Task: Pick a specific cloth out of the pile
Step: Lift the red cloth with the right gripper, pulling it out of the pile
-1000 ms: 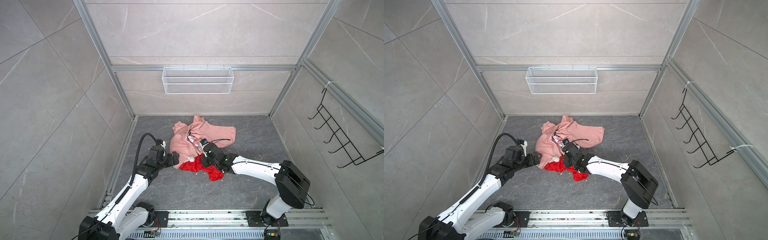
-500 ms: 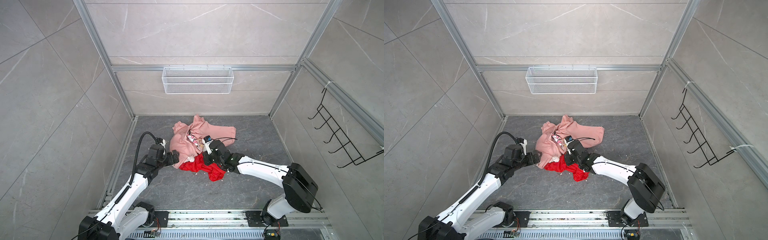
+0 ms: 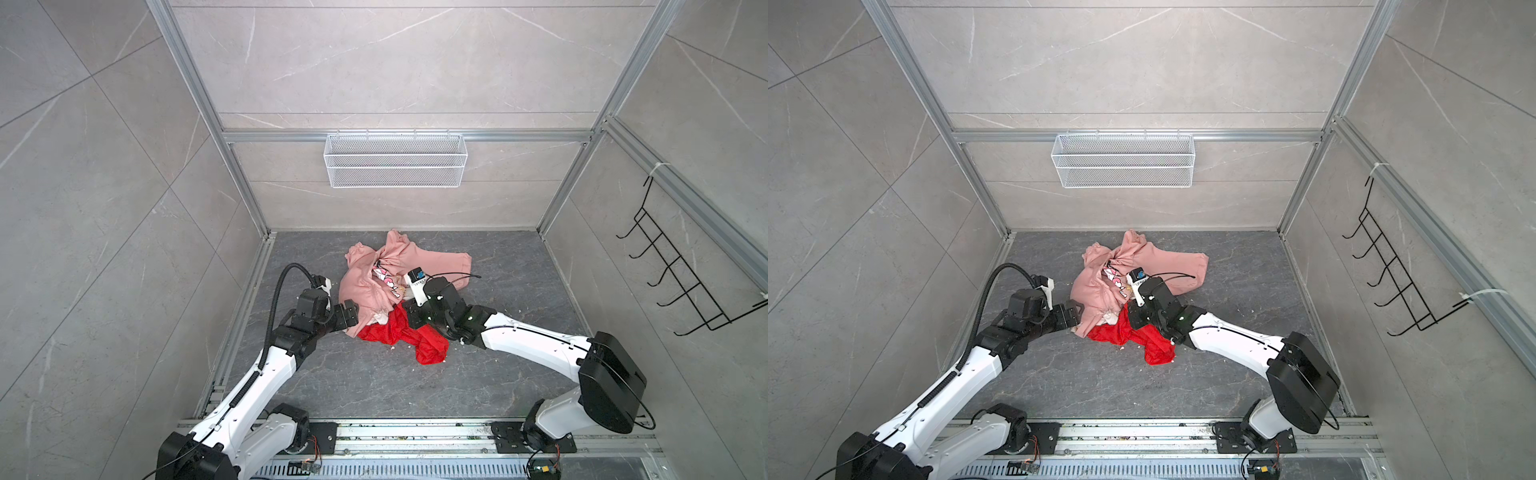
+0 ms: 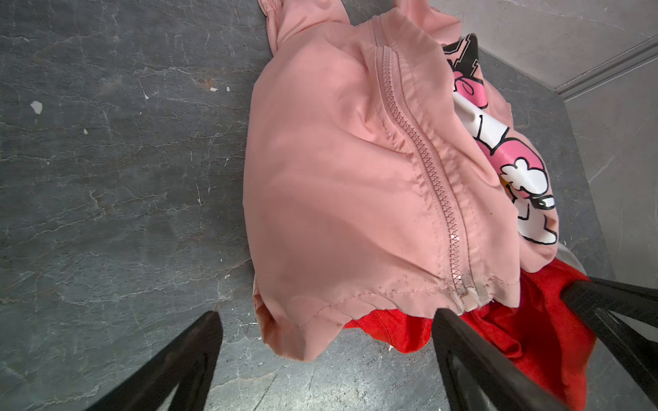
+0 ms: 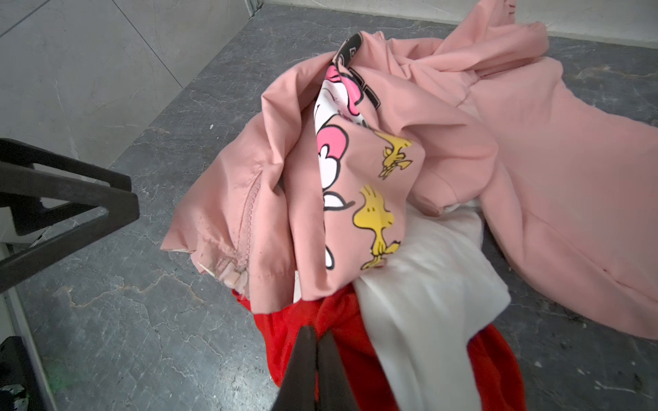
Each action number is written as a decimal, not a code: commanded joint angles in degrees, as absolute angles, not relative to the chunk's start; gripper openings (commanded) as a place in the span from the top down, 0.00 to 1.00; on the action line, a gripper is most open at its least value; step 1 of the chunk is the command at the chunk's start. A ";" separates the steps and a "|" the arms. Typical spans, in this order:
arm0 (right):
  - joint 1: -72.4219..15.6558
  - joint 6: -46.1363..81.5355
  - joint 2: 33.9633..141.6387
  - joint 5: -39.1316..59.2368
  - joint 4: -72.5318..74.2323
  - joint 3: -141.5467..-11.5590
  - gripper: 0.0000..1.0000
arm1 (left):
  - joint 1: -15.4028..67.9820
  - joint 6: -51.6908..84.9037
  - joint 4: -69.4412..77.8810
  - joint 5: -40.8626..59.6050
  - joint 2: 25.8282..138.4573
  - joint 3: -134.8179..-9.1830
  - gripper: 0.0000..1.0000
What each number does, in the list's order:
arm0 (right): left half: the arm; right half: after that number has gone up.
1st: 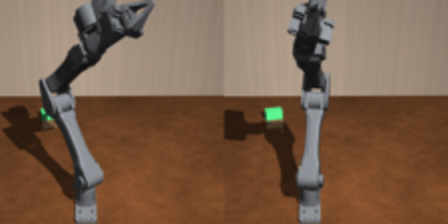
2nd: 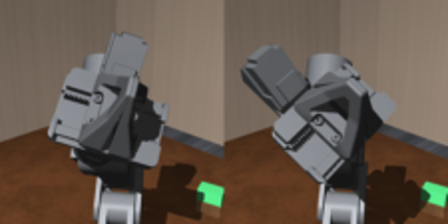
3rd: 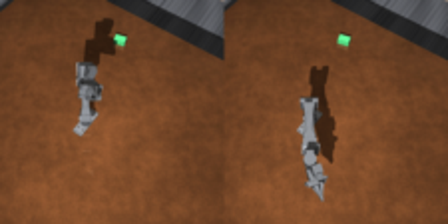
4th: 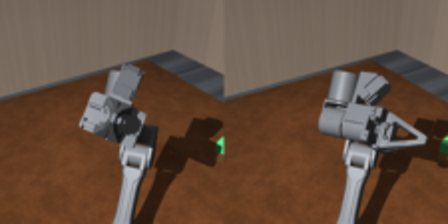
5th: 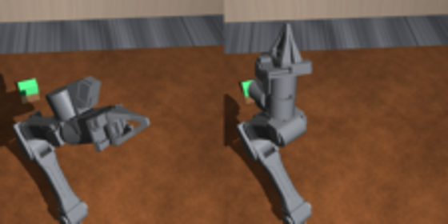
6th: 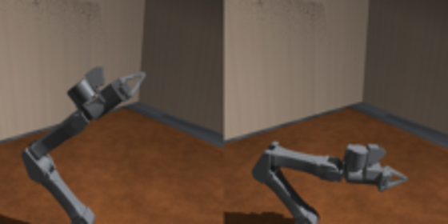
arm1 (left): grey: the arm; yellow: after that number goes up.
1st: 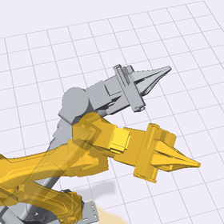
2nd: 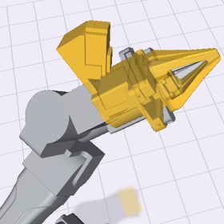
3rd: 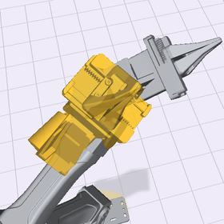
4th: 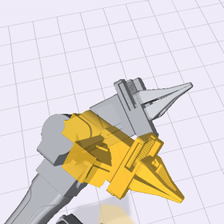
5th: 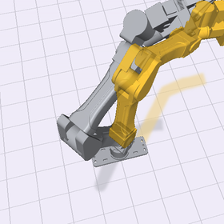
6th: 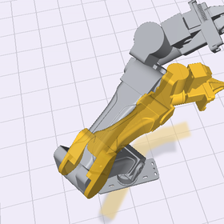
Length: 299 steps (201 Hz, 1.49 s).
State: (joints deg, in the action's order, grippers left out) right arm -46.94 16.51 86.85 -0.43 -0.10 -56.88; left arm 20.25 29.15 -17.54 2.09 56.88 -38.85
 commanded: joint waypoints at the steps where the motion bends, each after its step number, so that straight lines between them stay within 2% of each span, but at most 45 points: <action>1: -46.74 14.75 83.88 1.36 3.25 -57.49 1.00 | 20.31 28.65 -15.82 2.20 56.52 -40.94 0.05; 123: -45.45 14.33 80.98 4.69 4.09 -58.79 1.00 | 20.31 28.49 -15.55 1.98 55.84 -41.62 0.05; 299: -45.04 13.10 77.09 5.64 -1.95 -66.16 1.00 | 20.36 28.57 -16.79 -0.09 55.05 -43.69 0.04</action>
State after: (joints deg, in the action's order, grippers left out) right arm -45.39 13.69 79.37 4.19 -3.79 -62.81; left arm 20.25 29.15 -17.80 0.30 55.96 -41.10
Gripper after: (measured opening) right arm 0.055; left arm 0.956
